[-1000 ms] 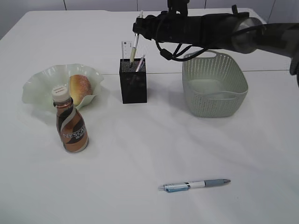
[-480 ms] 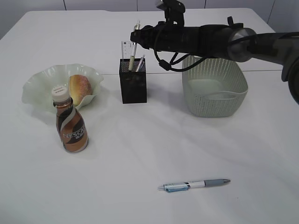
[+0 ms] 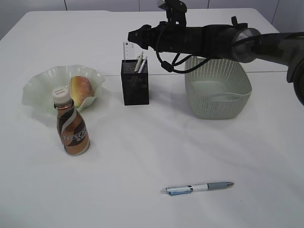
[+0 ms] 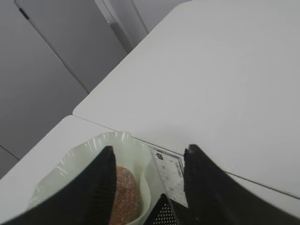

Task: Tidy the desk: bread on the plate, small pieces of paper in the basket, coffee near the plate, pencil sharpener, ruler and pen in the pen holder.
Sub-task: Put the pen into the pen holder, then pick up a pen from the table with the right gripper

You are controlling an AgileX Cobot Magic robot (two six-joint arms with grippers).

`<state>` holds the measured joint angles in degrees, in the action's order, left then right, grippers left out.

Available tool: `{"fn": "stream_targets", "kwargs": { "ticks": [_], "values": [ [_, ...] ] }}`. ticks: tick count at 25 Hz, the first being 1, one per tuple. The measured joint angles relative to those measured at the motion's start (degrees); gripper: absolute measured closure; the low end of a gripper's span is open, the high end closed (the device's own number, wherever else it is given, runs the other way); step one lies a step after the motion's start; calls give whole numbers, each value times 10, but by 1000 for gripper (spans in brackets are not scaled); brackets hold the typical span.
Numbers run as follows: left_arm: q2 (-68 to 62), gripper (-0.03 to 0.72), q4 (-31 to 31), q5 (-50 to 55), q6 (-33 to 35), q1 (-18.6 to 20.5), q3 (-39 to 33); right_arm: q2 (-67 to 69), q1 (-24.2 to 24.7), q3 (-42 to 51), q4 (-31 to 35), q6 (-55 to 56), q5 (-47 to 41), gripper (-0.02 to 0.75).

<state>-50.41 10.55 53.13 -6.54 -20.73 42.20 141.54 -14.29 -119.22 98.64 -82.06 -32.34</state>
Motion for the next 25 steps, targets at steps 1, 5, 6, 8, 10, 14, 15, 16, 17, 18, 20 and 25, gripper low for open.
{"fn": "stream_targets", "kwargs": {
  "ticks": [1,5,6,8,10,14,15,16,17,18,20,25],
  "values": [
    [0,381,0,4,0,0,0,-2,0,0,-2,15,0,385],
    [0,381,0,28,0,0,0,-31,1,0,-138,155,0,384],
    [0,381,0,30,0,0,0,-42,1,0,-202,217,-6,384],
    [0,381,0,31,0,0,0,-65,1,0,-324,338,-34,384],
    [0,381,0,33,0,0,0,-89,1,0,-443,448,-85,384],
    [0,381,0,34,0,0,0,-128,1,0,-586,545,-186,384],
    [0,381,0,34,0,0,0,-136,1,0,-606,557,-210,384],
    [0,381,1,34,0,0,0,-148,1,0,-629,569,-231,384],
    [0,381,1,34,0,0,0,-160,1,0,-652,580,-250,384],
    [0,381,3,34,0,0,0,-171,1,0,-672,590,-265,384],
    [0,381,7,34,0,0,0,-189,1,-1,-714,608,-301,384],
    [0,381,19,16,0,0,0,-224,0,24,-787,640,-363,384]
  ]
}}
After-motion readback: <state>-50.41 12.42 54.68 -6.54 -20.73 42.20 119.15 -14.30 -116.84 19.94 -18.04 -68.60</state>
